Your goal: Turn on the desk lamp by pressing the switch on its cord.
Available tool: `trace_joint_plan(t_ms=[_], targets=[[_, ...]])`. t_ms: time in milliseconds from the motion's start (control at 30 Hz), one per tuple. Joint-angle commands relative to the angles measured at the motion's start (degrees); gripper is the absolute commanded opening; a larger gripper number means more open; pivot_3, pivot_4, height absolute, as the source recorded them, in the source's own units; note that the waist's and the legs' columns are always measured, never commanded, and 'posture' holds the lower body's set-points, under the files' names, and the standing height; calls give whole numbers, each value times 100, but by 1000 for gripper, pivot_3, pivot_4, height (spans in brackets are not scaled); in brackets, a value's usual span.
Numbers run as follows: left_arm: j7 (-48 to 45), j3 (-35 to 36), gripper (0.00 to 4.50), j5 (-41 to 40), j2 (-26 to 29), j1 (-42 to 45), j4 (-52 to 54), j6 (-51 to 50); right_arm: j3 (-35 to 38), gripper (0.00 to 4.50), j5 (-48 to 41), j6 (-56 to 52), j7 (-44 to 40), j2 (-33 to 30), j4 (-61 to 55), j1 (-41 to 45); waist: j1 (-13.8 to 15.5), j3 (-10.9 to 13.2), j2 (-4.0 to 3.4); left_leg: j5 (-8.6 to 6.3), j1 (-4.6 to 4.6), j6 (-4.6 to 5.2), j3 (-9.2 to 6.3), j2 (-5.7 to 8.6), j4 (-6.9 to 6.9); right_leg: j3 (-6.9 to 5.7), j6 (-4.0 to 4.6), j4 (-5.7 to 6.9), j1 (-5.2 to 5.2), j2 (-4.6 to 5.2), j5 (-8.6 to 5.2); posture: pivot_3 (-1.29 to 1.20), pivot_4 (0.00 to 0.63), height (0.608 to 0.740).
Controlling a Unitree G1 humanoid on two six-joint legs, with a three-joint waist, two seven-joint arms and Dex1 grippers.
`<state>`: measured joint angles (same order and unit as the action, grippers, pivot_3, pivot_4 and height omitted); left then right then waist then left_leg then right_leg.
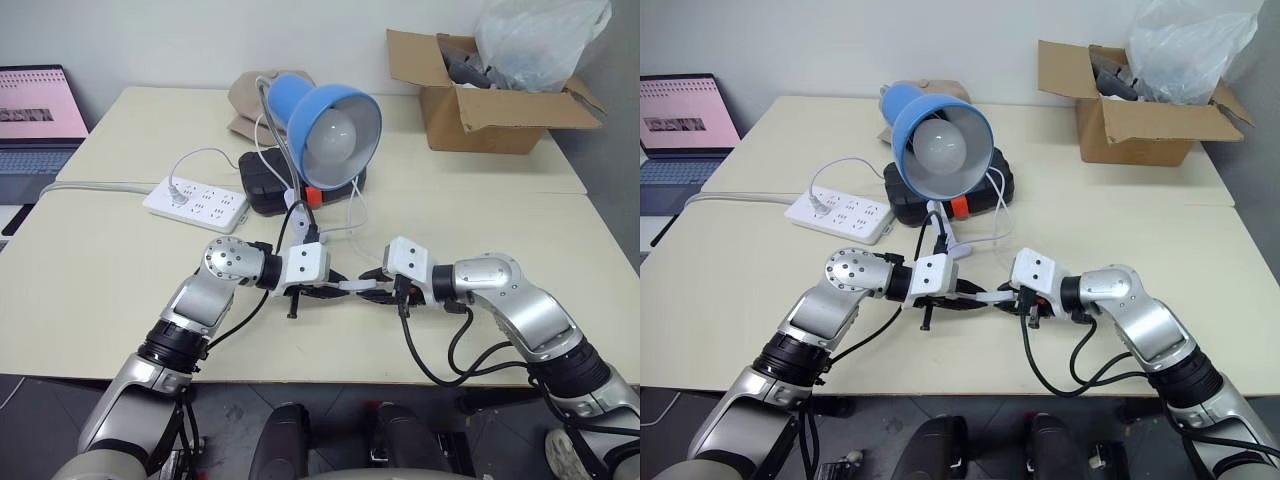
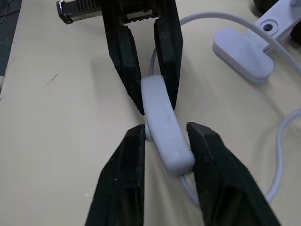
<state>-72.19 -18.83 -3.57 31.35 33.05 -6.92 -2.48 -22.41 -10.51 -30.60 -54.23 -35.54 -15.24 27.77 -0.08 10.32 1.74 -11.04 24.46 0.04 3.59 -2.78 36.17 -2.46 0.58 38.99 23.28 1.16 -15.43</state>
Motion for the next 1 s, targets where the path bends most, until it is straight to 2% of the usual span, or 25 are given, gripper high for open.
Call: trace_joint_plan(t_ms=[33,400,467,500,567,733,833,933,1000], targets=[[70,70,397,-72,-48,153,231,4,40,742,81,207,-62,21,-27,62,0,0,0,0,0,0,1,0,0,0,0,0,0,0,0,0,150,740],[36,129,397,-72,-37,154,190,42,117,539,100,312,-312,122,-94,62,1,0,0,0,0,0,1,0,1,1,0,0,0,0,0,0,150,740],[32,122,397,-74,-44,151,190,52,186,1239,23,274,-338,168,-90,53,1,0,0,0,0,0,0,0,1,0,0,0,0,0,0,0,150,740],[32,120,397,-74,-43,144,199,54,209,1319,6,261,-344,179,-96,45,1,0,0,0,0,0,0,0,1,1,0,0,0,0,0,0,150,740],[30,113,397,-68,-38,139,205,67,260,1902,-33,253,-389,192,-105,34,0,0,0,0,0,0,0,0,1,0,0,1,0,0,0,0,150,740],[53,68,397,-9,-15,151,148,148,405,2961,-277,177,-480,172,-190,85,1,0,0,0,0,0,0,0,2,1,0,1,0,0,0,0,150,740],[122,22,397,87,-21,160,38,166,510,3752,-431,35,-499,133,-387,121,1,0,0,0,0,0,0,0,2,1,0,1,0,0,0,0,150,740],[242,-60,397,278,-59,163,-224,263,758,4399,-589,-119,-527,-99,-694,62,3,0,0,0,0,0,-1,0,2,0,0,2,0,0,0,0,150,740],[311,-80,397,343,-94,180,-377,319,870,4477,-664,-215,-500,-232,-835,15,7,0,0,0,0,0,-1,0,3,0,0,2,-1,0,0,0,150,740]])
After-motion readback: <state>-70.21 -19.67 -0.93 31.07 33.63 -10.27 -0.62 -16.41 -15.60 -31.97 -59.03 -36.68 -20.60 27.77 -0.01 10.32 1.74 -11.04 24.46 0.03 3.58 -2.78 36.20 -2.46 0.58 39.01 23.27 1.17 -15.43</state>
